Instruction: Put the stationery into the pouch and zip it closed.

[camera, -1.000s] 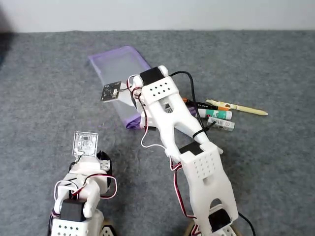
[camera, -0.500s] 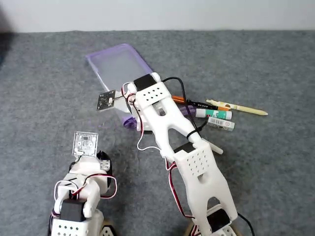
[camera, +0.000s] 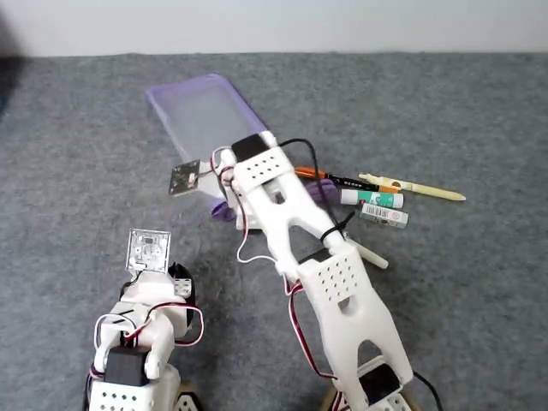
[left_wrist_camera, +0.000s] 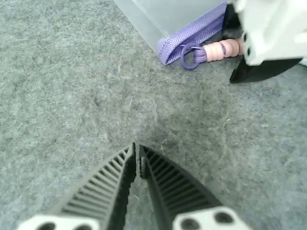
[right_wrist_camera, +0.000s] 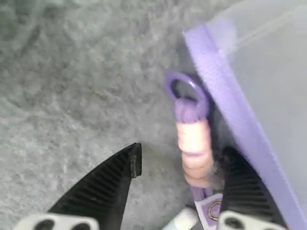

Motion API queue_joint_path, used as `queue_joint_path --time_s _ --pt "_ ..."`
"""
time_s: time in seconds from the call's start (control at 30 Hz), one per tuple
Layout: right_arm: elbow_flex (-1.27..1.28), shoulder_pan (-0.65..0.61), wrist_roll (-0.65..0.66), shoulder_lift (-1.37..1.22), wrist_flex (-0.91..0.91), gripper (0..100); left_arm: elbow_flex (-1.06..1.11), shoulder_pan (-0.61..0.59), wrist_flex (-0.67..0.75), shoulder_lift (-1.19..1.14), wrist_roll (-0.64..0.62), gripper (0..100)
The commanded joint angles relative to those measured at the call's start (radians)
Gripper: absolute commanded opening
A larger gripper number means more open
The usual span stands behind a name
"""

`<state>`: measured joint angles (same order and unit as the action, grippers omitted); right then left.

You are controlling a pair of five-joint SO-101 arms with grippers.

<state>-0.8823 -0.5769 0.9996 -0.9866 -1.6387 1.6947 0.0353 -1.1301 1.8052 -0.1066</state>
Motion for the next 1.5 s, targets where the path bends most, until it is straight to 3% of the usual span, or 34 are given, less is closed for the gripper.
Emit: queue_joint_path --time_s 0.0,0.2,0.37,0.7,0.9,1.03,1.17,1.27,1.47 --pt "-0.046 -0.047 0.009 0.008 0.001 26.3 -0.010 -0.008 0.021 0.002 0.005 1" --pt "-0.046 -0.074 0.009 0.021 -0.019 1.1 -0.010 -0.008 0.021 0.002 0.005 1" --pt "-0.046 -0.056 0.008 0.022 -0.154 0.6 -0.010 -0.008 0.021 0.002 0.005 1" --pt "-0.046 0.010 -0.112 0.096 -0.156 1.1 -0.010 -0.008 0.021 0.002 0.005 1" --pt "-0.046 -0.030 -0.143 0.091 -0.154 16.6 -0.010 -0.008 0.021 0.002 0.005 1" --pt "-0.040 -0.051 -0.158 0.088 -0.154 17.6 -0.010 -0.008 0.021 0.002 0.005 1" --pt "-0.040 -0.051 -0.157 0.038 -0.154 14.7 -0.010 -0.008 0.021 0.002 0.005 1" --pt "-0.044 -0.044 -0.157 0.012 -0.154 0.4 -0.010 -0.008 0.021 0.002 0.005 1" --pt "-0.044 0.021 -0.161 0.097 -0.157 0.9 -0.010 -0.008 0.021 0.002 0.005 1"
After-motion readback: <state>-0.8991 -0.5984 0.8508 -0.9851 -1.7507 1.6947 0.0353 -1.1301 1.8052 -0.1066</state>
